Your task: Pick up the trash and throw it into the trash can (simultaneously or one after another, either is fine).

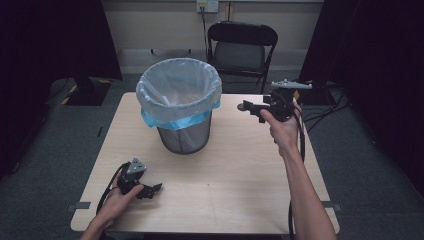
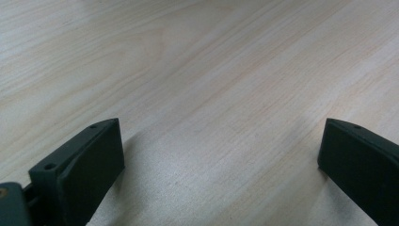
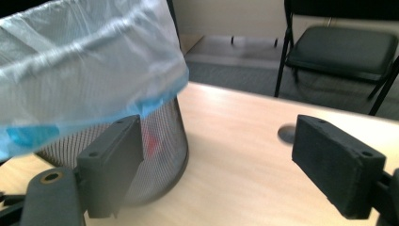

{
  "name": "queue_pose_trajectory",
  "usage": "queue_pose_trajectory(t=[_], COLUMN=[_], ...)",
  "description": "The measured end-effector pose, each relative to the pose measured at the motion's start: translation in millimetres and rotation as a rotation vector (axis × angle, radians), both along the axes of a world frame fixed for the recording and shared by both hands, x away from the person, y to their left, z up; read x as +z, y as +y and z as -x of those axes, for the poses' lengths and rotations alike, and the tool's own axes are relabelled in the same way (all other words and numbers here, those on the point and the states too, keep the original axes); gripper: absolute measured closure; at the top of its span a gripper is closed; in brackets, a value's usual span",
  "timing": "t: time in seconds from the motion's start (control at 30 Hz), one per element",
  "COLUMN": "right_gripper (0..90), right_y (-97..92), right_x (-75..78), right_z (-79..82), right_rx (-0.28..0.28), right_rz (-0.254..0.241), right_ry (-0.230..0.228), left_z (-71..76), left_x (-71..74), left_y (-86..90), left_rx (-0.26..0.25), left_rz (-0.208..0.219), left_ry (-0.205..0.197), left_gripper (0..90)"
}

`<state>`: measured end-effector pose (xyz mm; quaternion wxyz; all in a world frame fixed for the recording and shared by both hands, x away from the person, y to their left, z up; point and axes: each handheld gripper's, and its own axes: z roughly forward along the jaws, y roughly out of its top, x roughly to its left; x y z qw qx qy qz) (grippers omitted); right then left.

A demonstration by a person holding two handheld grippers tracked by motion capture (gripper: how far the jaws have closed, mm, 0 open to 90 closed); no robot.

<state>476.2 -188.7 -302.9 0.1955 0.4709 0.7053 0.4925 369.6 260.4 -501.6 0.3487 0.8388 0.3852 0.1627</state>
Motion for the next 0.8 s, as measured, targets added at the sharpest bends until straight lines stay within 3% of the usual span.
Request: queue_pose_trajectory(t=[0.13,0.3,0.4,0.63,0.8], right_gripper=[16.4,16.2,15.8,15.4,15.3], right_y=[-9.2,-15.3,-19.5,-26.6,-32.6], right_x=[-15.8,-28.7,-36.5,-53.1,-76.4], right_z=[8.0,14.1,19.0,32.9,48.9], right_rx=[-0.029,-0.049,-0.031,-0.049,-0.081], right_rz=[0.035,0.043,0.027,0.063,0.124], right_ry=[0.023,0.050,0.061,0.082,0.110], left_z=[0.1,0.1,0.3,0.2,0.4], left_x=[-0.2,-0.2,0.0,-0.3,-0.3], left_y=[-1.2,-1.1,-1.3,-1.3,-1.3], left_rx=[0.008,0.007,0.011,0.009,0.011], left_rz=[0.007,0.007,0.003,0.008,0.007], left_ry=[0.005,0.006,0.006,0.004,0.004], left_gripper=[0.0,0.0,0.0,0.0,0.0])
